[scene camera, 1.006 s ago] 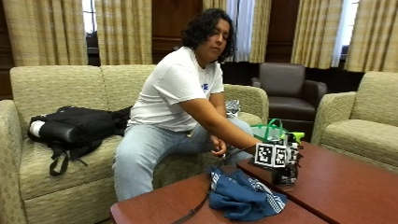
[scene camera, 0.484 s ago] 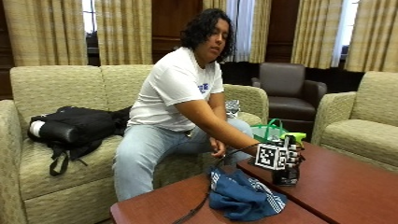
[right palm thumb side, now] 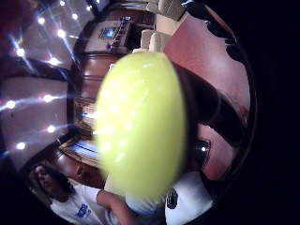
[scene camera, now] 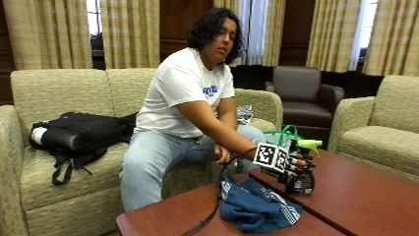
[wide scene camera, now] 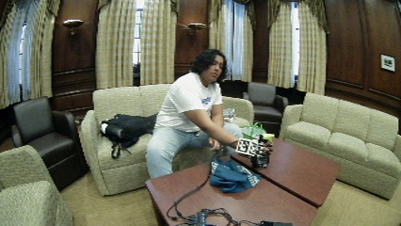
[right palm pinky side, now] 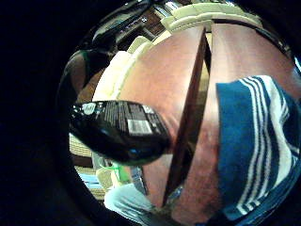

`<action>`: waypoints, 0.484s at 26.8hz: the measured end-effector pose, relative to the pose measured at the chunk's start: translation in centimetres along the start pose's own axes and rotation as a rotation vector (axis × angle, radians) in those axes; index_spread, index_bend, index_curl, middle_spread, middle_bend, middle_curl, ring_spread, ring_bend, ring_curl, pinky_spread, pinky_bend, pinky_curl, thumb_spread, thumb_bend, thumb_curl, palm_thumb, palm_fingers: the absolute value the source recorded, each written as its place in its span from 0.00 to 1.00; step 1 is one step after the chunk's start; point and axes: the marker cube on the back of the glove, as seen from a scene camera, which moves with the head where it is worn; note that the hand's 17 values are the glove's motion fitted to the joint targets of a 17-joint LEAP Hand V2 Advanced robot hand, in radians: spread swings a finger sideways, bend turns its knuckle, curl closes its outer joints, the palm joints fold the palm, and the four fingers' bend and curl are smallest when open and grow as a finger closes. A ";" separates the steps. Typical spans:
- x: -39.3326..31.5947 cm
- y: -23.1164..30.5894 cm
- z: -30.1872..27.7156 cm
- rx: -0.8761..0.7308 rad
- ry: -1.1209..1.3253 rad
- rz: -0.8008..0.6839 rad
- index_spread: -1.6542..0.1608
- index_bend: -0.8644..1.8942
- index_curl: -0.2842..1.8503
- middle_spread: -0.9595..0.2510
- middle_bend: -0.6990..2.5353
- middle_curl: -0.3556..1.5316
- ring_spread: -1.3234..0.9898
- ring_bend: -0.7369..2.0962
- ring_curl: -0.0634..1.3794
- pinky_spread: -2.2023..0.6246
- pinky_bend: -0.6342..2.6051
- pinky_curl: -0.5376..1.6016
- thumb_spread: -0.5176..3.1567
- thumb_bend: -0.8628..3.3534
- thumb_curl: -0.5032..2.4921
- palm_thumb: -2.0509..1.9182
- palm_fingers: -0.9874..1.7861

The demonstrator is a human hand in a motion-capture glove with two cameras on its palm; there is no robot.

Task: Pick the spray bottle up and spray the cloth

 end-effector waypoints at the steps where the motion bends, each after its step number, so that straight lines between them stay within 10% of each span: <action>1: 0.2 0.5 -0.6 -0.004 0.001 0.009 0.71 0.32 0.33 0.64 0.30 0.41 0.49 0.46 0.34 0.76 0.34 0.44 0.35 0.19 0.37 0.66 0.53; 13: -0.9 9.8 -7.5 -0.266 0.340 -0.161 0.69 0.36 0.28 0.65 0.28 0.40 0.50 0.43 0.30 0.80 0.33 0.42 0.38 0.19 0.33 0.64 0.50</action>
